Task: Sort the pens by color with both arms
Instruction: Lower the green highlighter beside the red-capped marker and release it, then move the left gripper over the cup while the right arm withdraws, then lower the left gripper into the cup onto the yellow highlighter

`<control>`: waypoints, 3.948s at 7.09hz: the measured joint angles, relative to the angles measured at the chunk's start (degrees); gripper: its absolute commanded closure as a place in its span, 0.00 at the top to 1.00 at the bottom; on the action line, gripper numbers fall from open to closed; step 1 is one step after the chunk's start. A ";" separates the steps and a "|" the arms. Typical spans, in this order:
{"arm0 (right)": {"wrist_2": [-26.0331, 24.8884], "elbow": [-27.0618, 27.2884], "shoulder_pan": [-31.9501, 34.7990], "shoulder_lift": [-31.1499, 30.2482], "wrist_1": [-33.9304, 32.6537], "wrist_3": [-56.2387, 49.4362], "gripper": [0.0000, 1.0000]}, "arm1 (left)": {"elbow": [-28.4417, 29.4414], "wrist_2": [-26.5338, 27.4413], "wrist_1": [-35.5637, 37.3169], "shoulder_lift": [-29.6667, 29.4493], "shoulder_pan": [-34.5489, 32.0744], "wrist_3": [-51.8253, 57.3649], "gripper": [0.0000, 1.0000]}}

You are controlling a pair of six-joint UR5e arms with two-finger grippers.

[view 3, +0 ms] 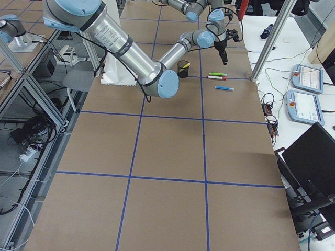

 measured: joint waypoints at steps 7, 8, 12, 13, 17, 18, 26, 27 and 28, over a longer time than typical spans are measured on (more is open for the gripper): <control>19.93 3.61 10.29 -11.18 -7.74 -2.88 0.99 | 11.01 -0.09 19.50 -15.54 14.30 -10.34 0.61; 20.00 3.63 10.31 -11.43 -7.86 -2.87 0.99 | 11.81 -0.07 20.25 -15.79 14.81 -9.96 0.55; 19.86 3.82 10.25 -11.96 -7.91 -2.76 0.99 | 12.19 0.08 28.74 -17.37 15.07 -4.44 0.53; 19.72 3.83 10.20 -12.03 -7.92 -2.78 0.99 | 12.42 0.04 29.06 -17.44 15.26 -4.26 0.52; 19.51 3.92 10.09 -12.15 -7.92 -2.78 0.99 | 12.82 0.25 29.13 -17.45 15.86 -4.16 0.46; 19.47 3.92 10.01 -12.16 -7.92 -2.74 0.99 | 12.87 0.34 29.12 -17.45 15.88 -4.15 0.46; 19.25 3.92 9.81 -12.34 -7.91 -2.79 0.99 | 13.70 1.35 28.94 -17.46 16.79 -4.61 0.30; 19.25 3.92 9.77 -12.42 -7.91 -2.79 0.99 | 13.64 1.37 28.94 -17.49 16.82 -4.65 0.30; 19.25 3.92 9.75 -12.43 -7.92 -2.79 0.99 | 13.57 1.53 28.96 -17.52 16.84 -4.65 0.30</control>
